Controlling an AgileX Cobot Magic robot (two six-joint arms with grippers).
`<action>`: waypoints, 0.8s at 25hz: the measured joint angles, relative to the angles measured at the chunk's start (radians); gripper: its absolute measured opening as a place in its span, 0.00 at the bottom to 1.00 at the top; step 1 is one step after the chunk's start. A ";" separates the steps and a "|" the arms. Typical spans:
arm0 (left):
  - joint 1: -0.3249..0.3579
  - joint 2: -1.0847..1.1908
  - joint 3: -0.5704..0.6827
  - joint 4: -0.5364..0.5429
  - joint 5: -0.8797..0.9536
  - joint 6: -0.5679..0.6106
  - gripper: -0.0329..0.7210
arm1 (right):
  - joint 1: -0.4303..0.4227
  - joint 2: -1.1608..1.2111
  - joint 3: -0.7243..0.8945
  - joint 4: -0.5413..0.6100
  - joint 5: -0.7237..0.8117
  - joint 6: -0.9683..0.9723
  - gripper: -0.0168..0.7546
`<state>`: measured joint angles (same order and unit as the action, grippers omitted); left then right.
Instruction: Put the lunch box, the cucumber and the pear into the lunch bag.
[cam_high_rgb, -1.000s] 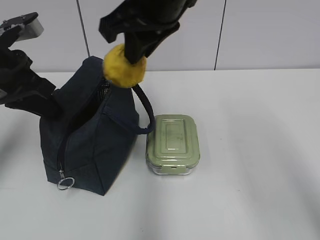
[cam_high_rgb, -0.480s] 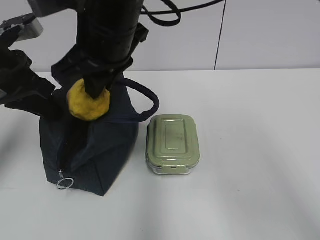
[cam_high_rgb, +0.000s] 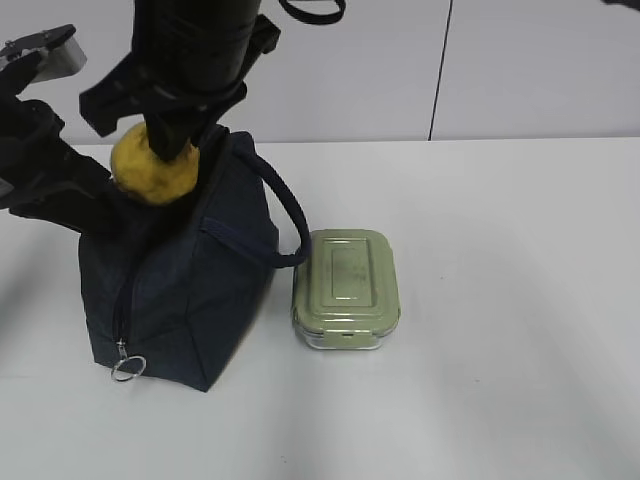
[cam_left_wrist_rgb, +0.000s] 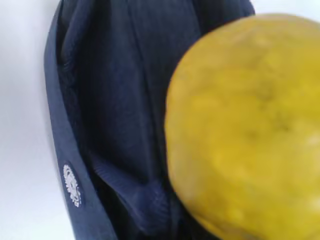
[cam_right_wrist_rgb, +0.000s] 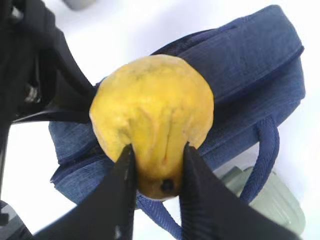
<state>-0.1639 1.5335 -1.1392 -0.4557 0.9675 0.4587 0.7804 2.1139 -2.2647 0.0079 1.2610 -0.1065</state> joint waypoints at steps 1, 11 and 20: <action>0.000 0.000 0.000 0.000 0.001 0.000 0.04 | 0.000 -0.002 -0.001 0.002 -0.002 0.000 0.23; 0.002 -0.002 0.000 0.010 0.003 0.001 0.04 | 0.000 0.100 0.038 -0.008 0.002 -0.001 0.23; 0.001 -0.003 0.000 0.008 0.002 0.001 0.04 | 0.000 0.100 0.038 -0.013 -0.002 0.001 0.72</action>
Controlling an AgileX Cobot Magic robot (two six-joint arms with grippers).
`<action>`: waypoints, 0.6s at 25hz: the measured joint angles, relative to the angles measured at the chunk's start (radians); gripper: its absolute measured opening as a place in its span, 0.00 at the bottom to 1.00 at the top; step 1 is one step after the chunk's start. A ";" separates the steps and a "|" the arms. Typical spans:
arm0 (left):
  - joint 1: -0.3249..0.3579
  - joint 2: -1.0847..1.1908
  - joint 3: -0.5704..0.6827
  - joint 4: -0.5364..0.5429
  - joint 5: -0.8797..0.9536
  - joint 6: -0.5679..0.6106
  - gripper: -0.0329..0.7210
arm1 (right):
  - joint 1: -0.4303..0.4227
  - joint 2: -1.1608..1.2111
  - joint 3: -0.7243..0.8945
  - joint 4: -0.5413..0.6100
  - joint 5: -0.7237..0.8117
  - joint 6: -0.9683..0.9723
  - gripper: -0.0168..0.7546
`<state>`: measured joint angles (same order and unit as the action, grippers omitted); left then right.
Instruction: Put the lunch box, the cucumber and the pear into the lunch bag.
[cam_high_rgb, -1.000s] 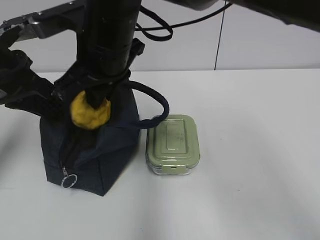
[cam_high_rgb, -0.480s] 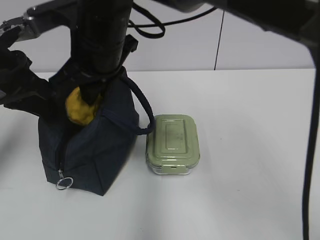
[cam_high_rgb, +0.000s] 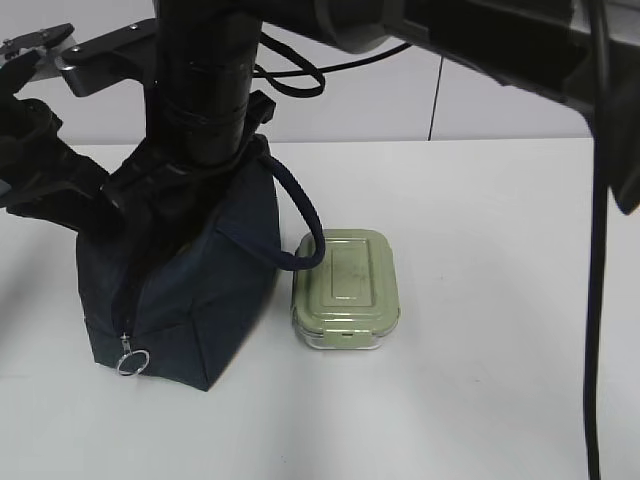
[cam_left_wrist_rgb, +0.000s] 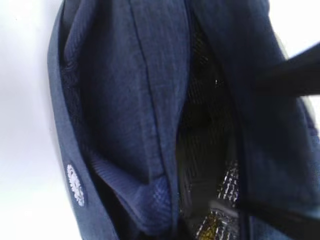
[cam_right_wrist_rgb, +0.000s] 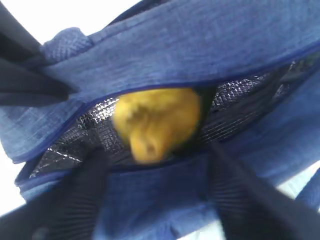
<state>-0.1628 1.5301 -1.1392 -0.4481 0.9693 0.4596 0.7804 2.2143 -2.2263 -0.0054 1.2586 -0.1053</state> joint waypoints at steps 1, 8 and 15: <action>0.000 0.000 0.000 0.000 0.000 0.000 0.04 | 0.000 -0.005 0.000 -0.007 0.000 0.002 0.76; 0.000 -0.009 0.000 0.000 0.001 0.000 0.04 | -0.067 -0.118 0.015 -0.022 -0.002 0.024 0.74; 0.000 -0.009 0.000 0.001 0.002 0.000 0.04 | -0.316 -0.228 0.234 0.128 -0.009 -0.013 0.72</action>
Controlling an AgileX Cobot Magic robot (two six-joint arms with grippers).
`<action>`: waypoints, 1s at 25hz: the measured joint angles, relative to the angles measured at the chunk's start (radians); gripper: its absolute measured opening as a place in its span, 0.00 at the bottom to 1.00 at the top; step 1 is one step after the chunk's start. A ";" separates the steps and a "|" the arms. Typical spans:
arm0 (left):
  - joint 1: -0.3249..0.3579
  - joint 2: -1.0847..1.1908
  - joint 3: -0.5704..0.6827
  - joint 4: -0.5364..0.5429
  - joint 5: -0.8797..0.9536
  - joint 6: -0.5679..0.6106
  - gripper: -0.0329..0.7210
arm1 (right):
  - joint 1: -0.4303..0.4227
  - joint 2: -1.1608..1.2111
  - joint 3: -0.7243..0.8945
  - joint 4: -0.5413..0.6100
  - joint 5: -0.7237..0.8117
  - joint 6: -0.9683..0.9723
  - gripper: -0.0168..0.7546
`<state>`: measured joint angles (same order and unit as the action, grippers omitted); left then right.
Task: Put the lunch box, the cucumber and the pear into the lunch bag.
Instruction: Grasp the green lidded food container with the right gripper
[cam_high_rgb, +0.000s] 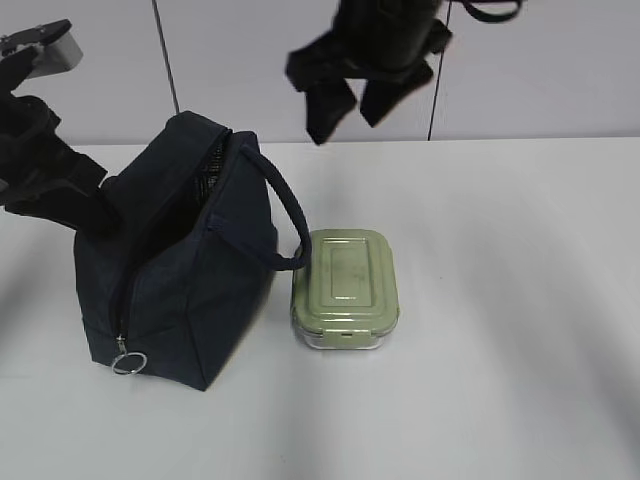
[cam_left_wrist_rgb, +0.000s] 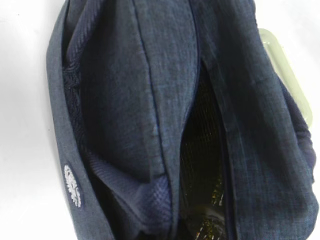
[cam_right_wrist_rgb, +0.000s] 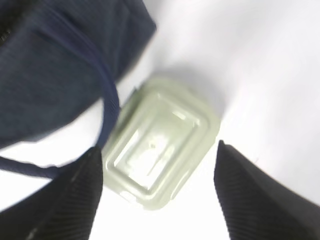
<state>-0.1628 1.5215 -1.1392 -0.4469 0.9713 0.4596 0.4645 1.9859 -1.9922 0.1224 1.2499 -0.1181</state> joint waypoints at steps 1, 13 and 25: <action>0.000 0.000 0.000 0.000 0.000 0.000 0.04 | -0.052 -0.003 0.053 0.060 0.000 -0.022 0.72; 0.000 0.000 0.000 0.000 0.002 0.000 0.04 | -0.330 -0.008 0.524 0.565 -0.111 -0.322 0.72; 0.000 0.000 0.000 0.003 0.002 0.000 0.04 | -0.366 0.010 0.727 0.922 -0.326 -0.657 0.72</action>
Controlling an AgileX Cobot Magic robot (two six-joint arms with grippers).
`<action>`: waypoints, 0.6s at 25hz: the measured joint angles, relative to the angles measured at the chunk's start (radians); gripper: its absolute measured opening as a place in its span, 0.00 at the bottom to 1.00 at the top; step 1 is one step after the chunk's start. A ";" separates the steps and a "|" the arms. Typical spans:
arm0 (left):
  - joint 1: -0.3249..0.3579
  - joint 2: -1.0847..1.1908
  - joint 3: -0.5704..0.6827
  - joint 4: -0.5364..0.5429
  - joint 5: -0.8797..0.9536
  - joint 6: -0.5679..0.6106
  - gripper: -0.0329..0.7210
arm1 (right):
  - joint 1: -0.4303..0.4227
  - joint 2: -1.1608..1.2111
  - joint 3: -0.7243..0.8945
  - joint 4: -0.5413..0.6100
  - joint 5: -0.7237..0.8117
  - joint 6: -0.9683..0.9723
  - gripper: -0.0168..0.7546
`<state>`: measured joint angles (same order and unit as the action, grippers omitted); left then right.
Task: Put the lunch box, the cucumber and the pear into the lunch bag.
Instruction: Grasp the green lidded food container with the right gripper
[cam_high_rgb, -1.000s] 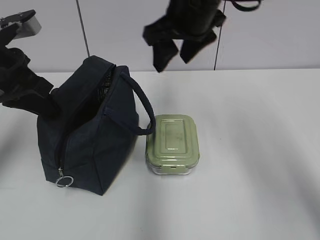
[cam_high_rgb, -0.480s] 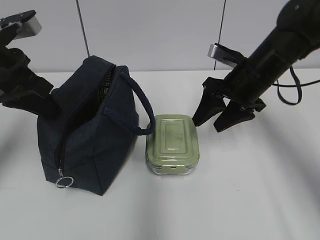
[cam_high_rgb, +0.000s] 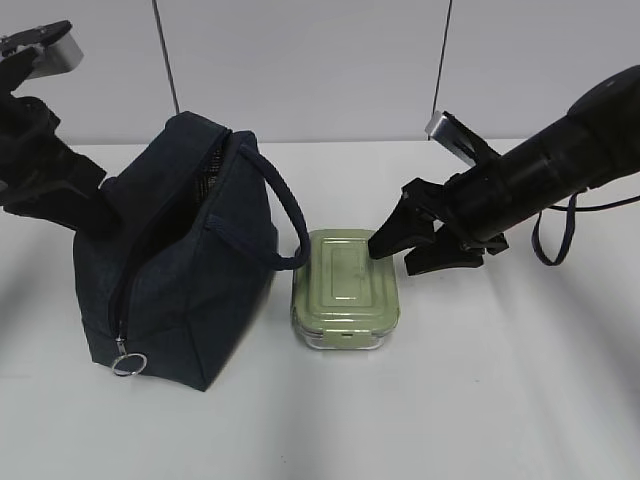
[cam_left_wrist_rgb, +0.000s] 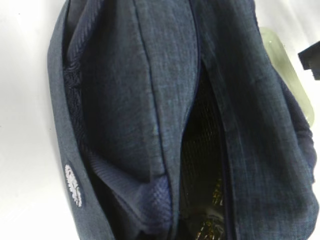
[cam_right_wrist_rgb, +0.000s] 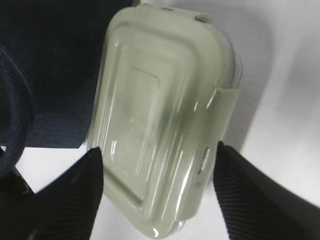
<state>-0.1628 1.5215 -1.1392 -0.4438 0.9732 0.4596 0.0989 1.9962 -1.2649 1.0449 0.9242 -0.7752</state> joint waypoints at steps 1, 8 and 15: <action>0.000 0.000 0.000 0.000 0.000 0.000 0.04 | 0.000 0.008 0.000 0.018 -0.002 -0.011 0.72; 0.000 0.000 0.000 0.004 0.000 0.000 0.04 | 0.000 0.065 0.000 0.073 -0.026 -0.062 0.72; 0.000 0.000 0.000 0.015 0.000 0.000 0.04 | 0.000 0.110 0.000 0.120 -0.020 -0.098 0.67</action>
<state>-0.1628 1.5215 -1.1392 -0.4288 0.9732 0.4596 0.0989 2.1064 -1.2649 1.1646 0.9037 -0.8731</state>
